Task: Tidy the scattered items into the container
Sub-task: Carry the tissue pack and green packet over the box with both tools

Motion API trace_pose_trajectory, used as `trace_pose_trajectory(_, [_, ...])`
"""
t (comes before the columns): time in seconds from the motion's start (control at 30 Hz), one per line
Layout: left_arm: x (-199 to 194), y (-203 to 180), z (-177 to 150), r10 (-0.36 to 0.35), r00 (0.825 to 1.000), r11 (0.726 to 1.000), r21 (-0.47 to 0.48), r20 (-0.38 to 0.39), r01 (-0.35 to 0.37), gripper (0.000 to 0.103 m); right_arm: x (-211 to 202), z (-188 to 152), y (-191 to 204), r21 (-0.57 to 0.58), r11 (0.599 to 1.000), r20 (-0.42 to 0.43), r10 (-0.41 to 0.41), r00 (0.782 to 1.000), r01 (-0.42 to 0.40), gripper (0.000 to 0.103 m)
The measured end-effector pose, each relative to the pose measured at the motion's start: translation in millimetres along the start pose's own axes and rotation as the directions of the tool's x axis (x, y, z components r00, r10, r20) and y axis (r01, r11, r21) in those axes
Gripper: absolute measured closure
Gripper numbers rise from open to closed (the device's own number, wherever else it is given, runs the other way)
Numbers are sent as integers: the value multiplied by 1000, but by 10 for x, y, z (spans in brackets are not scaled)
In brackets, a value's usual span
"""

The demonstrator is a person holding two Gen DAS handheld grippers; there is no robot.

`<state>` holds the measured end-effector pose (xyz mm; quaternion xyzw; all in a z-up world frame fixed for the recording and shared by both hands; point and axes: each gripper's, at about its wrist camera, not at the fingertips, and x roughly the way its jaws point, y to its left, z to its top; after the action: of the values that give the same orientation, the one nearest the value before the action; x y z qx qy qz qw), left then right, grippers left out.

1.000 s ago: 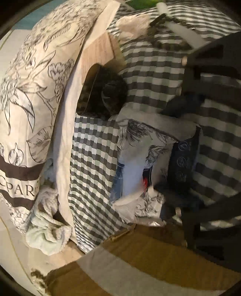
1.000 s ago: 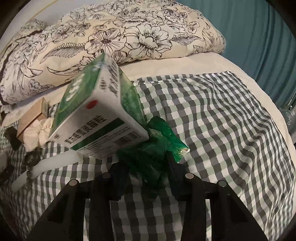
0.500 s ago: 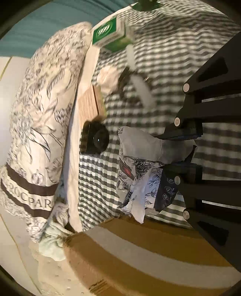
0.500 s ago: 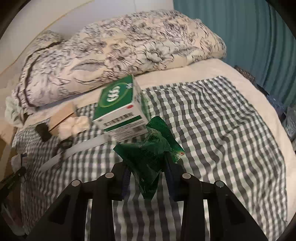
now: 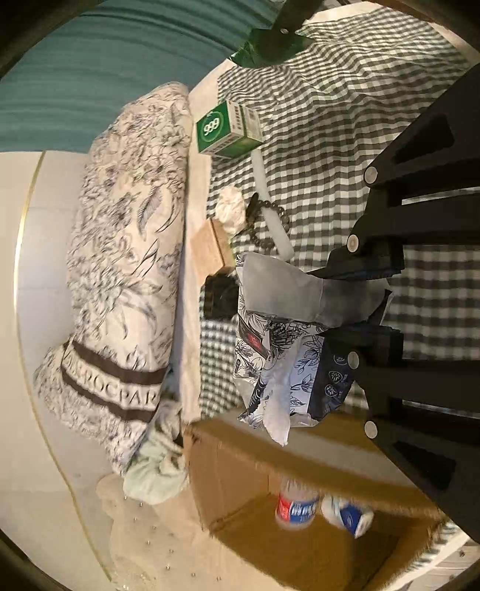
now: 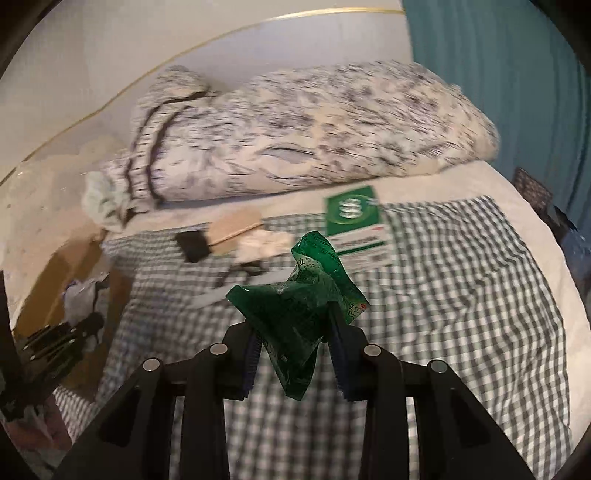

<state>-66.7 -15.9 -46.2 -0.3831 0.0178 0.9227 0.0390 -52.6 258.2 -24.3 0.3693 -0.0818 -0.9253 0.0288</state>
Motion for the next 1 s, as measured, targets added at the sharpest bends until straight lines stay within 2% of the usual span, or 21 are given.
trace_pose_trajectory(0.17, [-232, 261, -5, 17, 1000, 998, -60, 12, -16, 84, -132, -11, 436, -67, 995, 4, 74, 997, -73, 70])
trace_pose_trajectory(0.23, [-315, 369, 0, -6, 1000, 997, -80, 13, 7, 84, -172, 0, 607, -91, 991, 7, 101, 995, -100, 70])
trace_pose_trajectory(0.53, [-981, 739, 224, -18, 991, 994, -100, 131, 31, 84, -293, 81, 1524, -211, 954, 2, 216, 976, -211, 71])
trace_pose_trajectory(0.7, [-1206, 1071, 249, 20, 984, 991, -133, 175, 4, 84, -408, 153, 1951, -263, 930, 18, 269, 963, -255, 71])
trace_pose_trajectory(0.83, [-1146, 1446, 183, 74, 988, 980, -195, 137, -46, 84, -390, 159, 2342, -308, 904, 0, 312, 950, -297, 71])
trace_pose_trajectory(1.0, [-962, 1868, 75, 129, 990, 962, -252, 66, -108, 84, -212, 62, 2877, -370, 859, -70, 354, 933, -354, 71])
